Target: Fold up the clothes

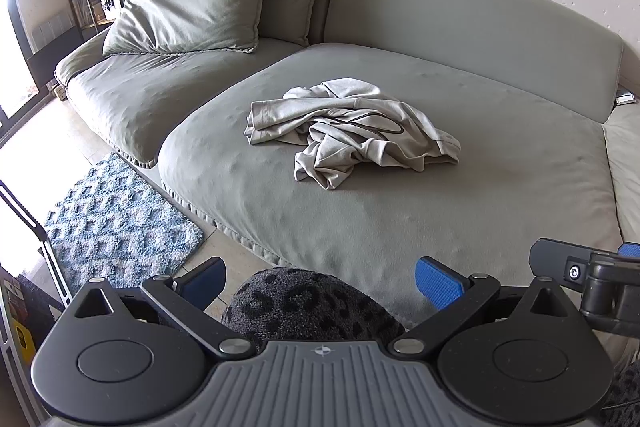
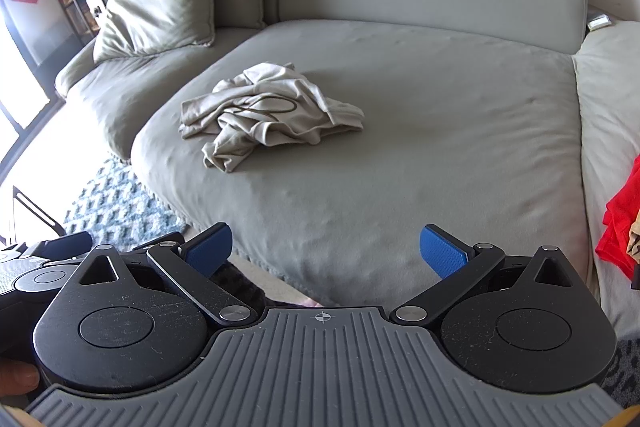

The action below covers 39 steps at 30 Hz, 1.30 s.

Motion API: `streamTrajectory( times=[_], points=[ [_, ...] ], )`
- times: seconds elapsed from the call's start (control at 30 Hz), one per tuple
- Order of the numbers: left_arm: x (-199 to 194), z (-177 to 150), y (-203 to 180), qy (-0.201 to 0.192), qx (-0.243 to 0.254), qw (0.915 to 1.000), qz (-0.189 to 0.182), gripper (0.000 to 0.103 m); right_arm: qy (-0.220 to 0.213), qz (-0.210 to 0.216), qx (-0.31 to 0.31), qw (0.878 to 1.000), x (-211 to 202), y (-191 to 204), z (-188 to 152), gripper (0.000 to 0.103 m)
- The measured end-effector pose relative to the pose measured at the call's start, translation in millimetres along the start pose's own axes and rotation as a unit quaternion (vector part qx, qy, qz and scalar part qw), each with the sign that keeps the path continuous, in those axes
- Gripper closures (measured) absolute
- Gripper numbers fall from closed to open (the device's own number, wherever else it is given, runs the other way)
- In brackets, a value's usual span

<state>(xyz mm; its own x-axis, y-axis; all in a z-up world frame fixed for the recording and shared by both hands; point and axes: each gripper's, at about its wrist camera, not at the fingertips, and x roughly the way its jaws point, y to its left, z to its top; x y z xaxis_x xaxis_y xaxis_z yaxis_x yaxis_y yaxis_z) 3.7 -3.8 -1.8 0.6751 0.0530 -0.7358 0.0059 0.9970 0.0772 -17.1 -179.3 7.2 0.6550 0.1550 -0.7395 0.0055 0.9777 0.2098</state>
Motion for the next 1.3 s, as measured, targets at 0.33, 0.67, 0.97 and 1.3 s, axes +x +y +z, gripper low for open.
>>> streamTrajectory(
  times=[0.33, 0.67, 0.97, 1.3],
  points=[
    [1.1, -1.7, -0.4, 0.002, -0.001, 1.0, -0.001, 0.002, 0.001, -0.001, -0.001, 1.0, 0.4, -0.6, -1.0, 0.0],
    [1.4, -1.7, -0.7, 0.002, 0.0, 1.0, -0.001, 0.002, 0.001, 0.0, -0.001, 1.0, 0.9, -1.1, -2.3, 0.0],
    [0.6, -2.5, -0.3, 0.004, -0.001, 1.0, -0.001, 0.002, 0.001, 0.0, -0.001, 1.0, 1.1, -1.0, -3.0, 0.0],
    [1.3, -2.8, 0.5, 0.006, -0.001, 1.0, -0.002, 0.002, 0.003, -0.001, -0.002, 1.0, 0.4, -1.3, -3.7, 0.0]
  ],
)
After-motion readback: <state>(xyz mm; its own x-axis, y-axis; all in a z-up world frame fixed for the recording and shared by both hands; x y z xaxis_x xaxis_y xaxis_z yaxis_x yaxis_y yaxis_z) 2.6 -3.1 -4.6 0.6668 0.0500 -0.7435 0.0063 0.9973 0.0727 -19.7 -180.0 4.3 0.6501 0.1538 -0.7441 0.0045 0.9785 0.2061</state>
